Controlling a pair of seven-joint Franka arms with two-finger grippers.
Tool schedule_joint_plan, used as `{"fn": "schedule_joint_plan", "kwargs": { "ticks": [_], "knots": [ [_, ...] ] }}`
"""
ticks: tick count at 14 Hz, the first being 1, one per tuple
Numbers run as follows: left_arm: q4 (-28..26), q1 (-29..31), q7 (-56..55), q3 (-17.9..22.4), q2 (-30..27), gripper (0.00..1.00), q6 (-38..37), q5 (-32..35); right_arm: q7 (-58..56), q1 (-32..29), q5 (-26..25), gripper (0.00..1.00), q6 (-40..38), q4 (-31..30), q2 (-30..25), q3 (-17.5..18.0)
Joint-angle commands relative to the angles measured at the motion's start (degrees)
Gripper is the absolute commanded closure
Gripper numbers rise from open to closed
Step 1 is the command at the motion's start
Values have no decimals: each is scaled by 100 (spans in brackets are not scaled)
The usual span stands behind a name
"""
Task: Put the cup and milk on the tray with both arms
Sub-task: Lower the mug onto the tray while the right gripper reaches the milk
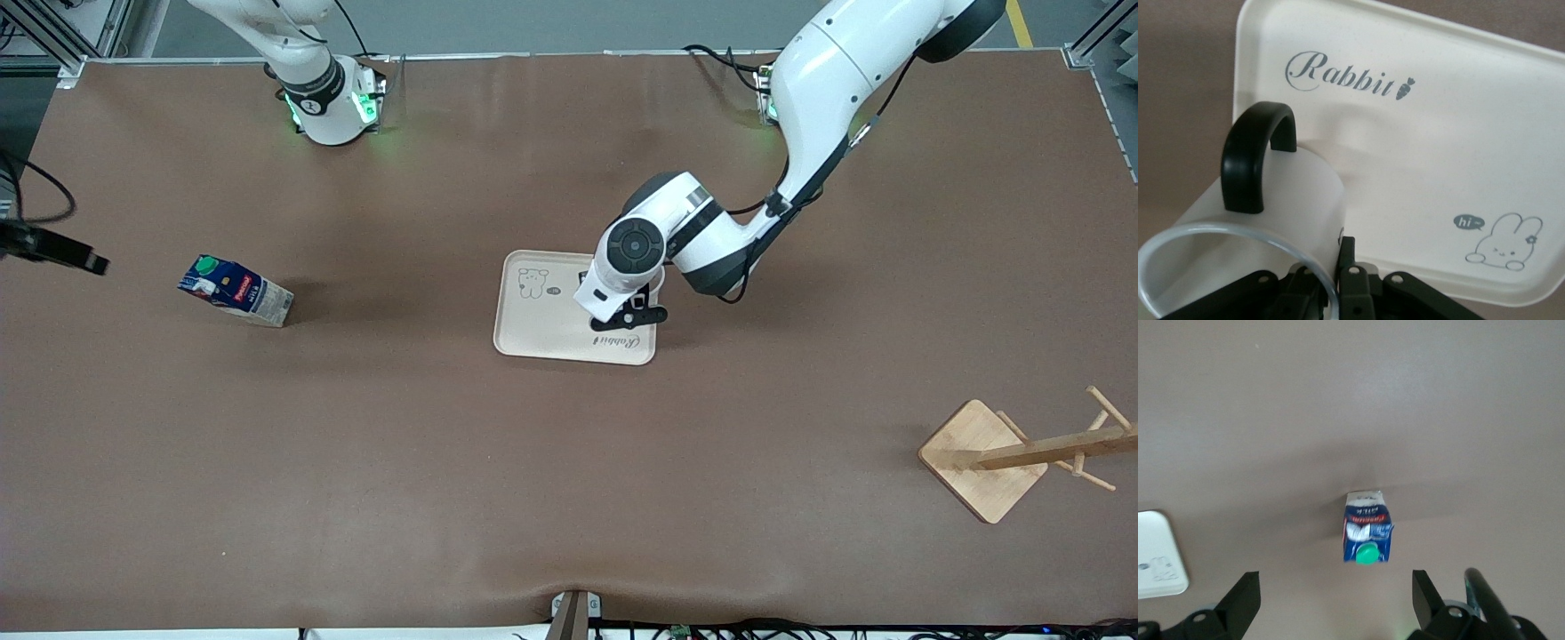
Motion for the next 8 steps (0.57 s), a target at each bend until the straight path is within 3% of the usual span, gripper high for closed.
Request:
{"fn": "schedule_joint_plan", "kwargs": {
  "ticks": [1,4,5,6,7,8],
  "knots": [
    [114,-133,-300,-4,136,100,95,149,-53,57,-161,0,123,287,237,32],
    [141,-133,-300,-4,144,100,104,149,-35,224,-161,0,132,295,307,41],
    [141,-133,-274,-4,153,90,104,149,17,198,-126,0,88,252,325,41],
    [141,-124,-265,-4,153,62,104,149,26,172,-126,0,70,217,421,41],
    [141,-133,-257,-4,145,13,104,149,26,171,-117,0,53,173,552,41],
    [150,-133,-222,-4,127,0,104,158,35,154,-99,0,26,155,693,32]
  ]
}}
